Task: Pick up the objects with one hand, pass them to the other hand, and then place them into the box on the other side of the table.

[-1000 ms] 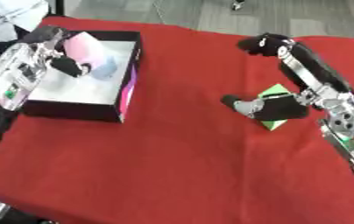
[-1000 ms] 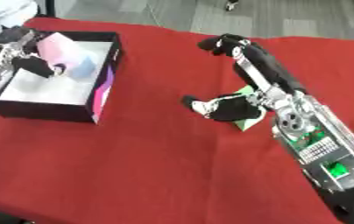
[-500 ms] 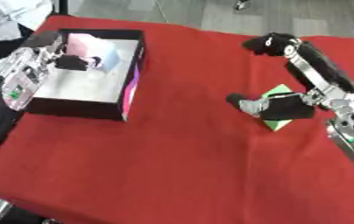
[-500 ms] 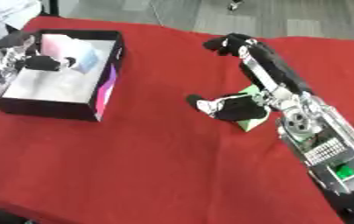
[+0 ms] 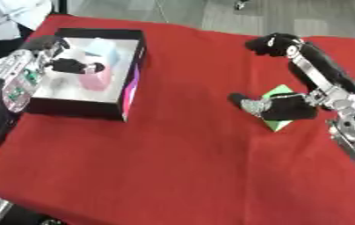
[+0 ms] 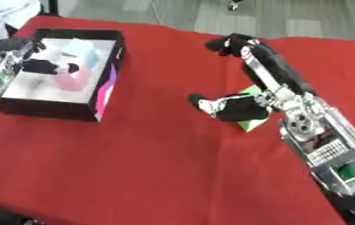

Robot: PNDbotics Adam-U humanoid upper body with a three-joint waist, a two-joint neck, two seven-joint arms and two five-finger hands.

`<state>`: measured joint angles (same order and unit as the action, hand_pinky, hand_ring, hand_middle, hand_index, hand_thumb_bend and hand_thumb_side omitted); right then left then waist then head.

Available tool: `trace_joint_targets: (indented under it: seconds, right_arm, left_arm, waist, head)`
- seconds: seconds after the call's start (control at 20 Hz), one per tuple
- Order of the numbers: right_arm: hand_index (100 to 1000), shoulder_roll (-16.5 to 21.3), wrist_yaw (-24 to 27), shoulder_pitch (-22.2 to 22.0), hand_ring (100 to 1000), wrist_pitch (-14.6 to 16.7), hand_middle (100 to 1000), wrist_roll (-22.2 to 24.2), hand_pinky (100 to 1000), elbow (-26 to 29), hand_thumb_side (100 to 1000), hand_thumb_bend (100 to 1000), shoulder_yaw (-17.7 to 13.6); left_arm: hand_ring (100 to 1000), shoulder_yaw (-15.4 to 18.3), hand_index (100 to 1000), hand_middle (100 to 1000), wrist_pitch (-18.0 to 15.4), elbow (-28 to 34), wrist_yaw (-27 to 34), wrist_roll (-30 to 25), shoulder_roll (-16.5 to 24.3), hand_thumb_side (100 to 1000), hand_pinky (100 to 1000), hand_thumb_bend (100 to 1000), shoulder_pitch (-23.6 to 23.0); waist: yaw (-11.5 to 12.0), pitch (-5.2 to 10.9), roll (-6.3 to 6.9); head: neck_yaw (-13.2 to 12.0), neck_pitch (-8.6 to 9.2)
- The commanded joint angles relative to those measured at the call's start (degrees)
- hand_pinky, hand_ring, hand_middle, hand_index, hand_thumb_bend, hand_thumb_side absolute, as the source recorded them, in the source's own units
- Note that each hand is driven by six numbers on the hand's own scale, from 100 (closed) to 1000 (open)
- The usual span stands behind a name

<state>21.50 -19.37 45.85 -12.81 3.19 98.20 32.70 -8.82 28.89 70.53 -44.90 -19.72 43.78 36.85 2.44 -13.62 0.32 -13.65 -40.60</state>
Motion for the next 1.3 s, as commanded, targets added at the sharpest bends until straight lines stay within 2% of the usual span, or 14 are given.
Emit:
trace_joint_targets:
  seconds: [0.05, 0.1, 0.15, 0.2, 0.35, 0.45, 0.5, 0.55, 0.6, 0.85, 1.1, 1.3]
  right_arm:
    - [828, 1.1, 0.2, 0.7, 821, 0.0, 779, -0.4, 872, 1.3, 290, 486, -0.8]
    - [828, 1.1, 0.2, 0.7, 821, 0.0, 779, -0.4, 872, 1.3, 290, 486, -0.8]
    - [828, 1.1, 0.2, 0.7, 821, 0.0, 779, -0.4, 871, 1.3, 286, 496, -0.8]
    - [829, 1.4, 0.0, 0.8, 822, -0.2, 780, -0.4, 871, 1.2, 284, 506, -0.9]
    - [829, 2.0, -0.8, 1.0, 823, -1.3, 781, 0.4, 872, 1.0, 286, 522, -1.2]
    - [826, 2.7, -0.5, 1.3, 826, -2.6, 780, 2.3, 875, 0.6, 309, 527, -1.2]
    - [826, 3.2, 0.0, 1.7, 827, -3.3, 780, 4.0, 876, 0.5, 330, 488, -1.3]
    - [822, 3.8, 0.6, 2.1, 829, -3.9, 779, 5.8, 877, 0.4, 317, 526, -1.5]
    - [825, 4.4, 1.3, 2.5, 831, -4.5, 784, 7.5, 878, 0.4, 320, 518, -1.9]
    - [831, 8.0, 8.8, 5.1, 844, -6.6, 798, 15.3, 888, 0.1, 308, 511, -4.5]
    - [840, 10.8, 13.1, 9.3, 860, -5.6, 807, 23.1, 905, -2.1, 312, 447, -5.7]
    - [829, 12.0, 13.7, 12.9, 869, -3.4, 817, 30.8, 913, -5.0, 284, 458, -5.9]
  left_arm:
    - [854, 1.3, 869, 796, 0.1, 2.3, -0.3, -0.5, 2.4, 723, 807, 777, 0.5]
    - [854, 1.4, 869, 796, 0.2, 2.5, -0.3, -0.5, 2.5, 723, 807, 777, 0.4]
    - [835, 1.5, 833, 767, 0.3, 2.8, -0.2, -0.5, 2.5, 731, 794, 531, 0.4]
    - [828, 2.1, 811, 757, 0.6, 4.2, 0.4, 0.4, 2.5, 725, 789, 415, 0.3]
    - [820, 3.2, 792, 746, 2.1, 8.8, 4.2, 3.7, 2.6, 714, 786, 297, -0.7]
    - [816, 3.4, 784, 740, 2.7, 11.7, 6.7, 5.9, 2.7, 721, 785, 279, -1.5]
    - [816, 3.4, 781, 739, 3.1, 13.0, 7.9, 6.7, 2.8, 730, 786, 279, -1.8]
    - [816, 3.4, 779, 737, 3.4, 14.0, 8.9, 7.4, 2.9, 740, 786, 279, -2.1]
    - [814, 3.5, 772, 733, 3.7, 15.1, 9.9, 8.0, 3.0, 754, 788, 271, -2.4]
    - [808, 5.2, 753, 718, 4.0, 20.9, 17.3, 12.9, 2.7, 770, 791, 186, -4.1]
    - [793, 6.6, 730, 698, 3.6, 25.4, 25.1, 20.1, 1.8, 795, 773, 134, -5.5]
    - [759, 7.8, 708, 673, 2.8, 26.9, 32.3, 25.8, 0.4, 838, 721, 102, -6.2]
  waist:
    - [0.1, 0.08, -0.25]
    - [0.1, 0.09, -0.24]
    - [0.1, 0.11, -0.26]
    - [0.2, 0.18, -0.34]
    - [0.1, 0.25, -0.47]
    - [0.1, 0.29, -0.5]
    - [0.1, 0.32, -0.53]
    - [0.0, 0.36, -0.57]
    - [0.0, 0.39, -0.6]
    - [0.1, 0.51, -0.71]
    - [0.5, 0.55, -0.71]
    - [1.0, 0.53, -0.82]
  head:
    - [0.2, 0.47]
    - [0.2, 0.46]
    - [0.4, 0.43]
    - [1.4, 0.31]
    - [3.1, -0.01]
    - [4.0, -0.29]
    - [4.5, -0.4]
    - [4.7, -0.45]
    - [5.0, -0.45]
    - [6.2, -0.51]
    - [7.5, -0.5]
    - [8.3, -0.51]
